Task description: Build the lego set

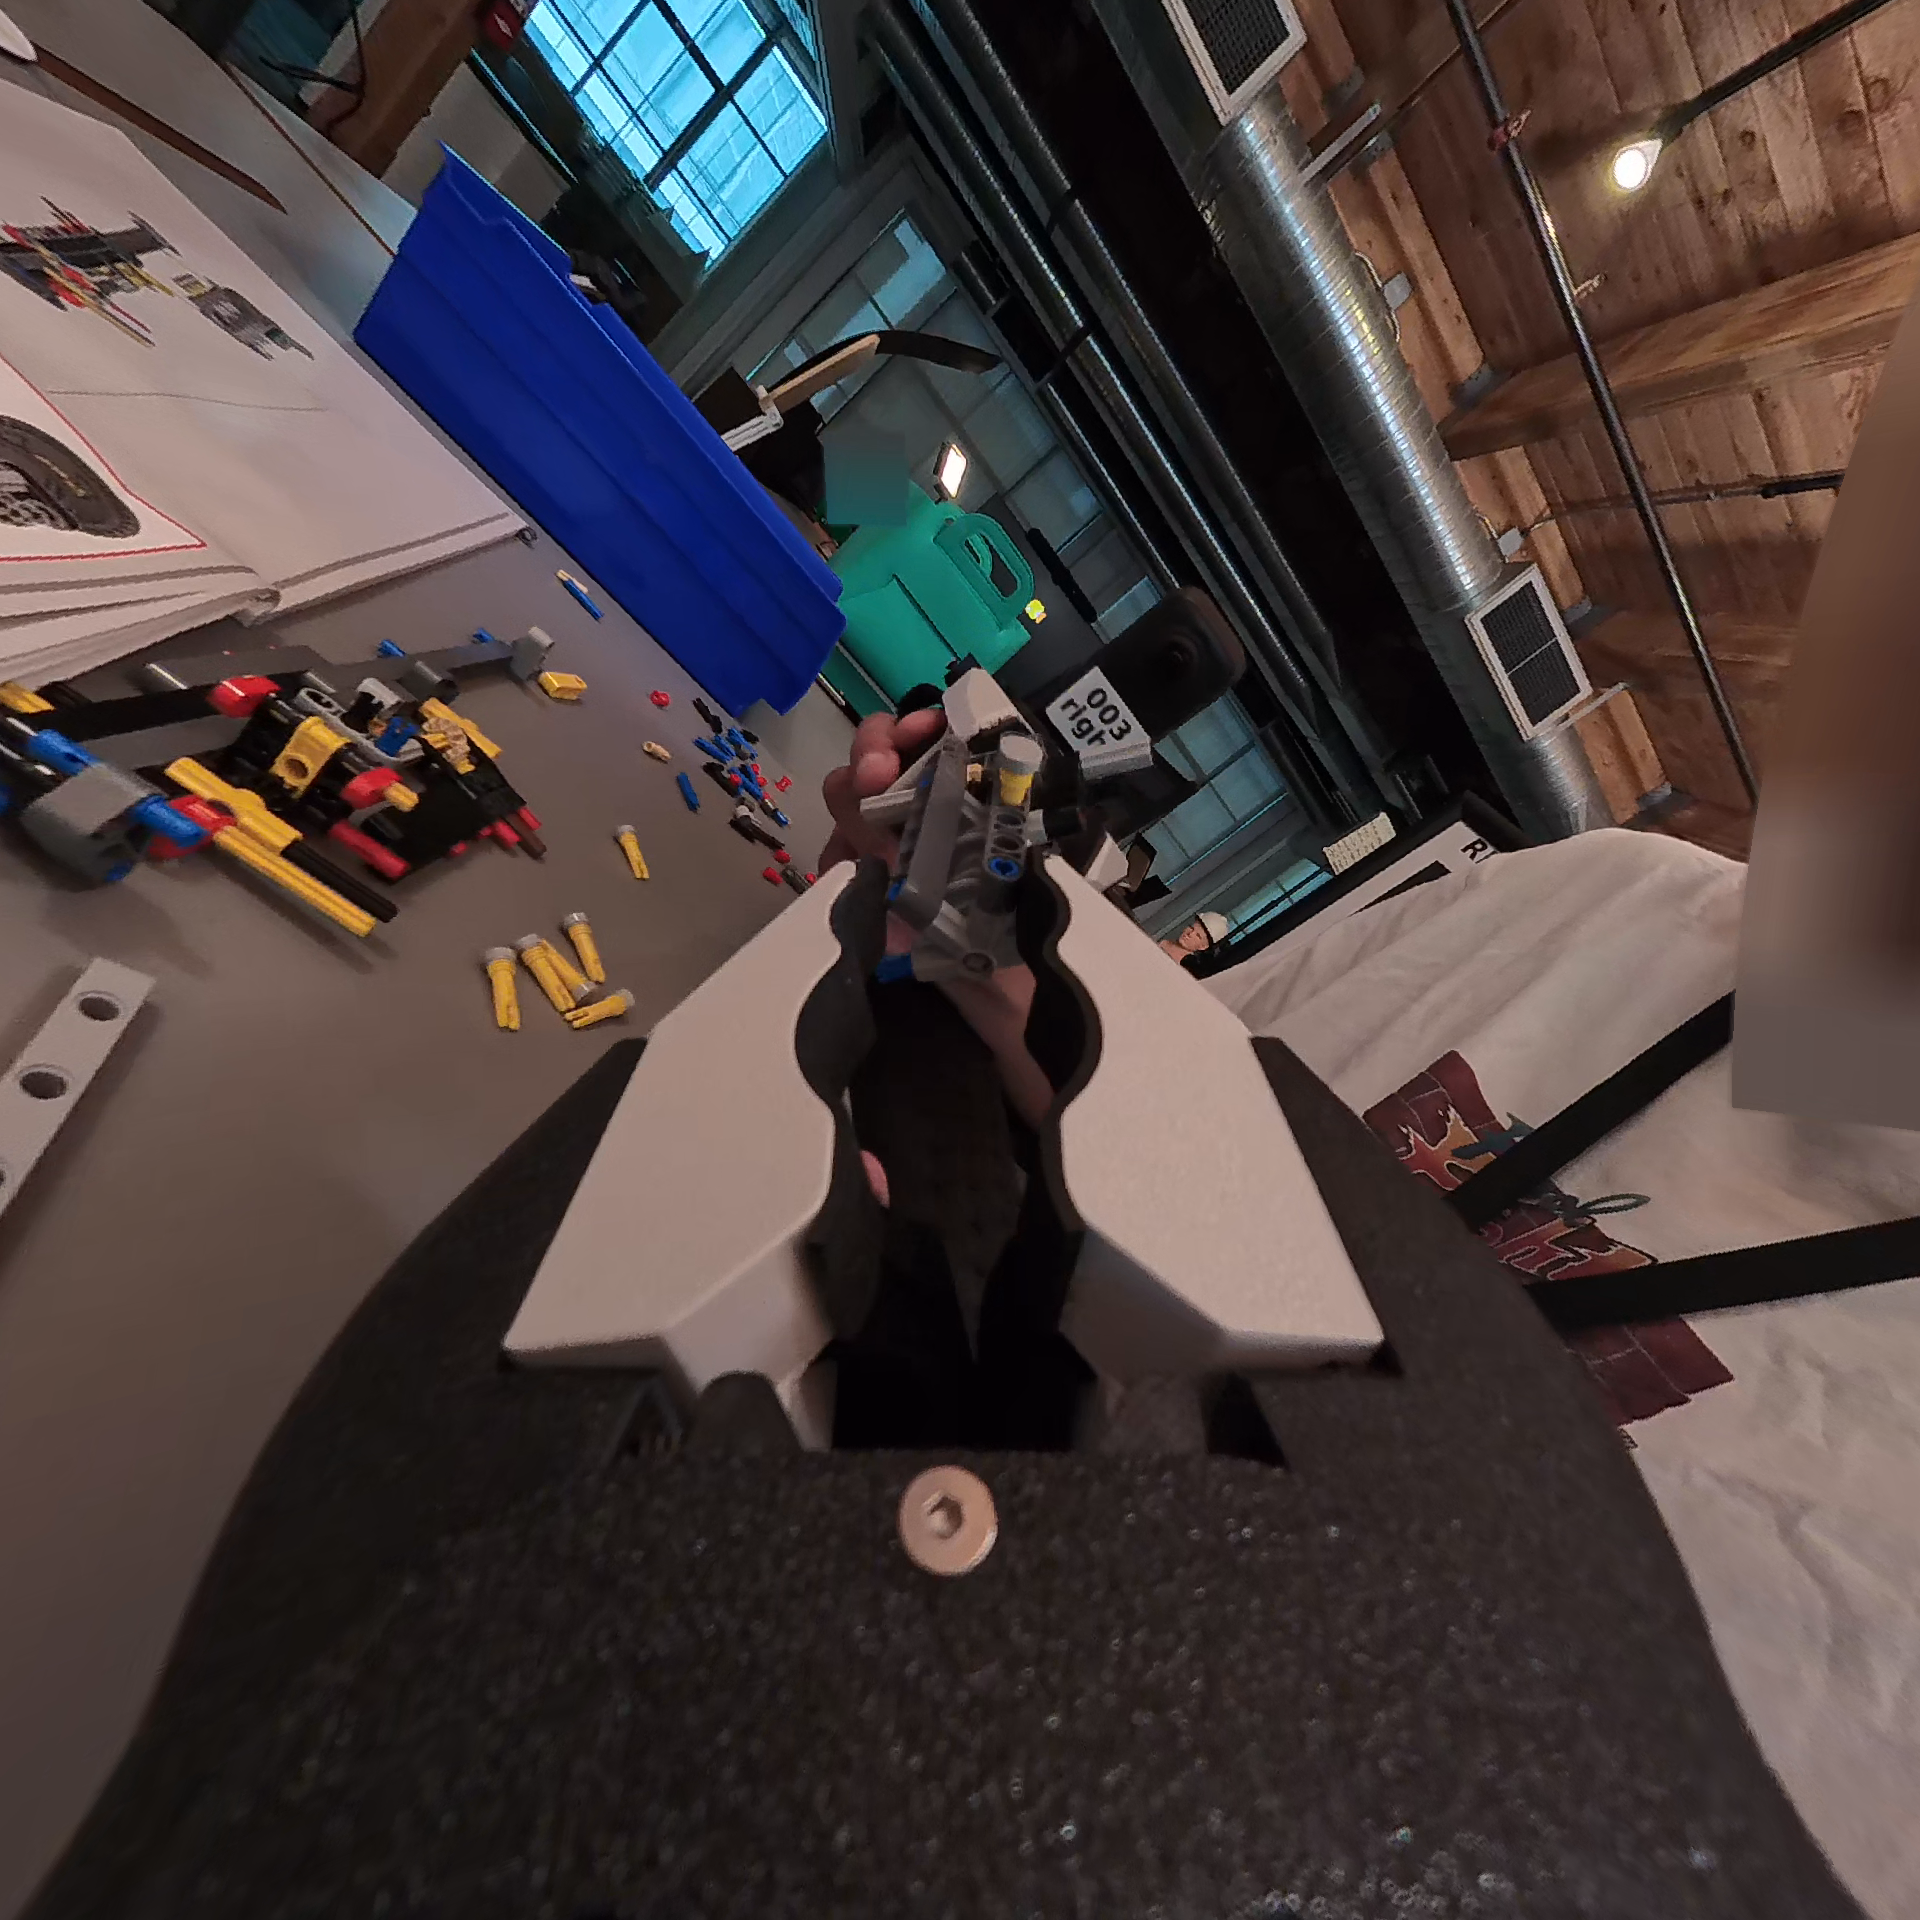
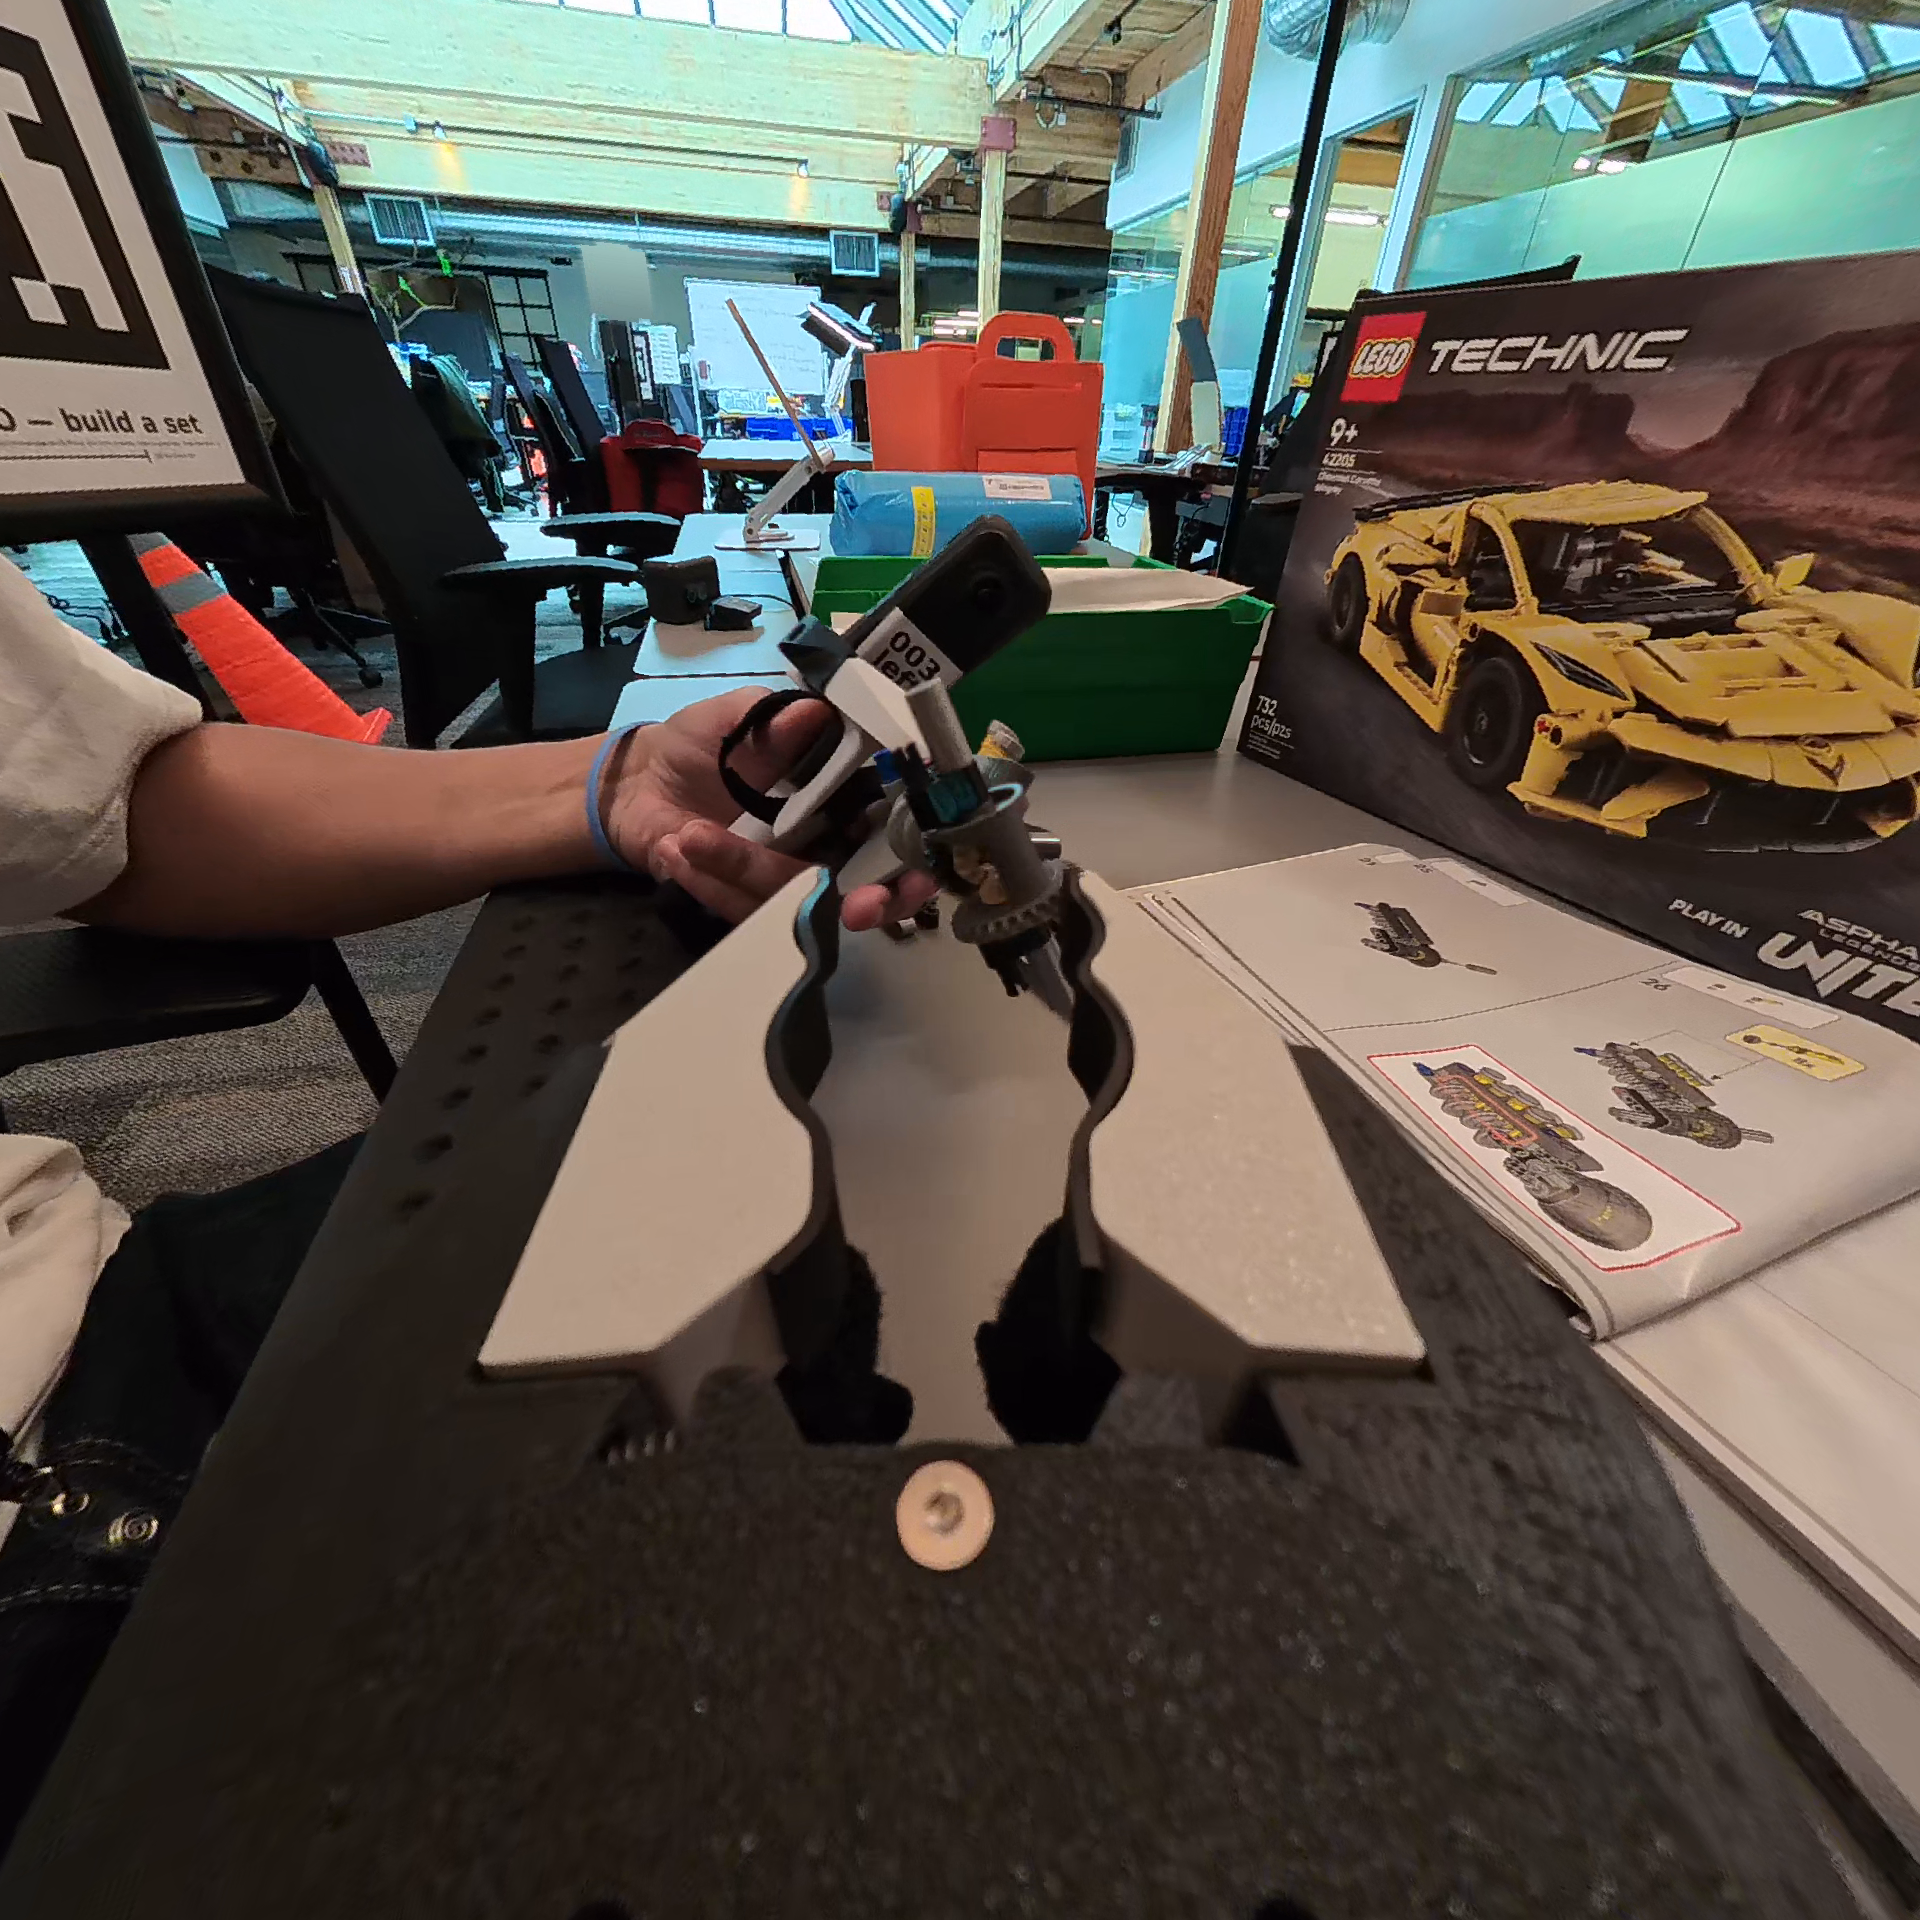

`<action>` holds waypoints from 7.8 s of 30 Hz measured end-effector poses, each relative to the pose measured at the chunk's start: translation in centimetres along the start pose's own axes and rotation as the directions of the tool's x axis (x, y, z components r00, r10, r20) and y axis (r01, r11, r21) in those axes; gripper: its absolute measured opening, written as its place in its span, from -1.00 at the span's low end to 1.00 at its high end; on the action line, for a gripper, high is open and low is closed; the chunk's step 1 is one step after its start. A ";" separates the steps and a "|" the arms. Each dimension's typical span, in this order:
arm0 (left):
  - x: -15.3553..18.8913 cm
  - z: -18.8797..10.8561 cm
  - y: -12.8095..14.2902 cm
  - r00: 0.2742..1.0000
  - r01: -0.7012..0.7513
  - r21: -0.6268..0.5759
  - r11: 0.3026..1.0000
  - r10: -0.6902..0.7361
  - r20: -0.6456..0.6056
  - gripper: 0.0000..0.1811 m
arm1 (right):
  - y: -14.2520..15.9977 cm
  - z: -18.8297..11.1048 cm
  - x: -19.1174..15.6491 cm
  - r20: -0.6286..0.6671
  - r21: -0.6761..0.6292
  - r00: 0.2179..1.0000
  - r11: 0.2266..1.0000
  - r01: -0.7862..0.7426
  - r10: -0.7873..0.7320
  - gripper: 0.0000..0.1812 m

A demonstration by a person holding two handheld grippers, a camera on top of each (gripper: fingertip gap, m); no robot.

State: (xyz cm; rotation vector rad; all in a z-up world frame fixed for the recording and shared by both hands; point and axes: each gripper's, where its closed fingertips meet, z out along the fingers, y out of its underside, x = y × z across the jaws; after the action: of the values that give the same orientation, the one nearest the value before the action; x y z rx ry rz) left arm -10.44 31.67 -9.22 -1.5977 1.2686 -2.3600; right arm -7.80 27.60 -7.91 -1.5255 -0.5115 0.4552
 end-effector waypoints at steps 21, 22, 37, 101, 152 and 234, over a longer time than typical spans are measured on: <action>-3.0 -2.4 -1.9 0.846 -0.376 -0.038 0.926 0.359 0.395 -0.74 | 6.5 -4.1 4.7 -0.139 -0.385 0.989 0.918 -0.098 0.047 -0.68; -3.4 -2.7 -2.0 0.784 -0.441 -0.079 0.894 0.426 0.451 -0.74 | 8.2 -4.3 4.6 -0.134 -0.466 0.989 0.877 -0.121 0.066 -0.67; -3.0 -0.5 0.4 0.713 -0.528 -0.224 0.819 0.571 0.407 -0.73 | 13.5 -8.9 7.8 -0.259 -0.628 0.955 0.726 -0.281 0.146 -0.74; -4.4 1.3 2.0 -0.453 -0.600 -0.774 -0.203 0.883 0.120 -0.74 | 5.7 1.1 -0.1 -0.099 -0.778 0.993 0.627 -0.034 -0.070 -0.92; -1.0 3.5 4.9 -0.494 -0.686 -0.635 -0.355 0.868 0.049 -0.75 | 7.4 -0.1 -2.4 0.691 -0.693 0.721 0.329 0.642 0.048 -0.47; -5.2 -1.7 -0.2 -0.399 -0.560 -0.828 0.029 0.867 0.299 -0.74 | 4.2 5.0 1.7 -0.107 -0.681 0.933 0.709 0.183 -0.343 -0.92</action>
State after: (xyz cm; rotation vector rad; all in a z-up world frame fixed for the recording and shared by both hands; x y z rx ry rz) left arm -9.25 35.10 -13.36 -0.8310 1.5412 -0.1734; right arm -9.17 32.65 -12.10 -2.1165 -0.7503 -0.1693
